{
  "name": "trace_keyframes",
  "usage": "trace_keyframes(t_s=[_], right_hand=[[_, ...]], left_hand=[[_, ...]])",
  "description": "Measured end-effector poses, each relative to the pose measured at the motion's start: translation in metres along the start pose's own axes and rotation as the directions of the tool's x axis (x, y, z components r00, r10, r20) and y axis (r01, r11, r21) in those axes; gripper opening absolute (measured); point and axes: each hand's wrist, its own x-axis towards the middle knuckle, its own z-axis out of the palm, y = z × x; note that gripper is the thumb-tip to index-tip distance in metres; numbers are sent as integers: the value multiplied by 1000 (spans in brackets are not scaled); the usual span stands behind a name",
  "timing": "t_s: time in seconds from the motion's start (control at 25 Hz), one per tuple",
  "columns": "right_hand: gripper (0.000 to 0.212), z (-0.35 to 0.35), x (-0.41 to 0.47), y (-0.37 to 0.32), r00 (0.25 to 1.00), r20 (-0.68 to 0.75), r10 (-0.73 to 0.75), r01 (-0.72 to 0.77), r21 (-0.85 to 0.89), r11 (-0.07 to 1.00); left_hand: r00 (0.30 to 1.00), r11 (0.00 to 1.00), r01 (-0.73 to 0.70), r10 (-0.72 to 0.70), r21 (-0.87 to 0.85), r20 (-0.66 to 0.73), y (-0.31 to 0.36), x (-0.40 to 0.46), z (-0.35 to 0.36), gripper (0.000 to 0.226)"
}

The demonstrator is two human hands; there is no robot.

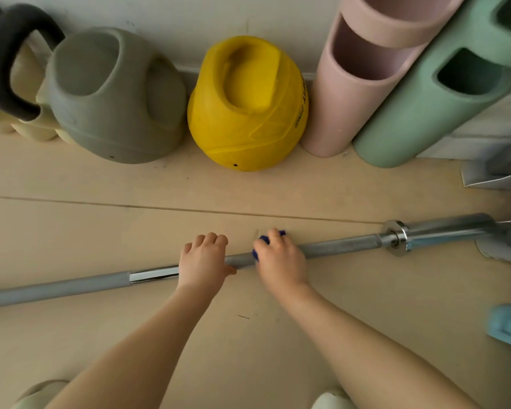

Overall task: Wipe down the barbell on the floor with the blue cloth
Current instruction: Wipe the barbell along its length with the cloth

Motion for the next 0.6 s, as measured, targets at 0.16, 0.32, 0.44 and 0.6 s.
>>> trace_keyframes(t_s=[0.16,0.32,0.44,0.6], right_hand=[[14,1,4,3,992,80,-93,86,95,992],[10,3,6,49,952,-134,274,-251,166,954],[21,14,3,-10,994,-81,67,-50,196,979],[9,10,14,-31,974,-60,-217,221,67,973]], left_hand=[[999,999,22,-24,-42,-46,-6,3,0,53],[961,998,-34,17,-59,-276,-14,-6,10,47],[923,994,-112,109,13,-368,-26,-7,24,46],[912,991,-126,130,36,-390,-36,-4,29,50]])
